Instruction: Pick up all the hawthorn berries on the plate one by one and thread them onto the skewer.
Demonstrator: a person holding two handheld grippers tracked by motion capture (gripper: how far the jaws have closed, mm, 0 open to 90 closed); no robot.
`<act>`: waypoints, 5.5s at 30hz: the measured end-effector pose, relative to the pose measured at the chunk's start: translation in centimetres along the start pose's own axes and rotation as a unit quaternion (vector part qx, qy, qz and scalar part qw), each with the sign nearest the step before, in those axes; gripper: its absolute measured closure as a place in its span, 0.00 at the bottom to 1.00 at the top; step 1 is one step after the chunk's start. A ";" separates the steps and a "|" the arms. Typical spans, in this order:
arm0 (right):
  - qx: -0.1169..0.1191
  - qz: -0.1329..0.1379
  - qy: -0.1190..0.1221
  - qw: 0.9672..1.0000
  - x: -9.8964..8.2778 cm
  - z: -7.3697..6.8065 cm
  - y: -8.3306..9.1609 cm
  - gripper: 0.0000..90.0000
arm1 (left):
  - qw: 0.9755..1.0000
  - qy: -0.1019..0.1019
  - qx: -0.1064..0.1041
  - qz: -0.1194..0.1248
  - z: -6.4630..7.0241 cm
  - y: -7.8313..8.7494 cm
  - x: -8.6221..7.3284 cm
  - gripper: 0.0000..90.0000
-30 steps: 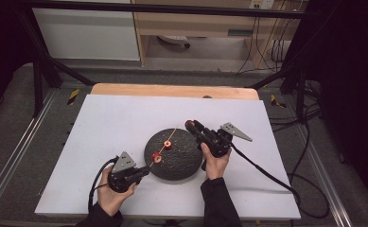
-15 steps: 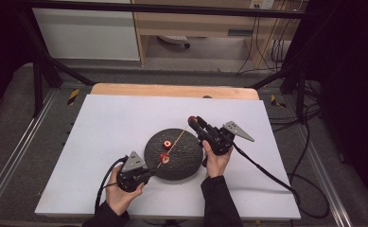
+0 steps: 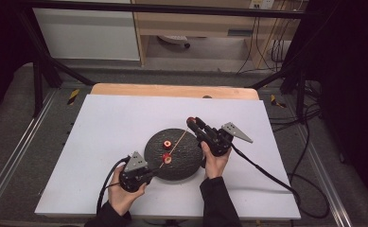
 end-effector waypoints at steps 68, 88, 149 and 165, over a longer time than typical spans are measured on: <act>0.044 -0.084 -0.013 0.995 -2.9 -1.7 0.1 0.68 | 0.998 0.044 -0.005 0.041 0.7 -1.4 4.0 0.99; -0.045 -0.237 0.083 0.967 -2.4 0.1 1.9 0.19 | 1.000 0.023 -0.002 0.021 -2.5 1.4 -0.1 0.99; -0.063 -0.525 0.157 0.834 -0.4 -1.3 -12.3 0.37 | 0.999 0.020 -0.001 -0.038 -7.2 3.8 -6.6 0.99; -0.066 -0.540 0.130 0.829 -0.6 -1.1 -13.7 0.61 | 0.999 0.022 -0.002 -0.037 -7.2 3.9 -6.6 0.99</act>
Point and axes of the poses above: each handheld gripper's, and its own axes: y roughly backward along the jaws, x roughly out of its top, z roughly to its right, the point moved 1 cm from there along -y, roughly forward along the jaws, and after that the axes turned 15 degrees about -z, right-handed, at the moved point
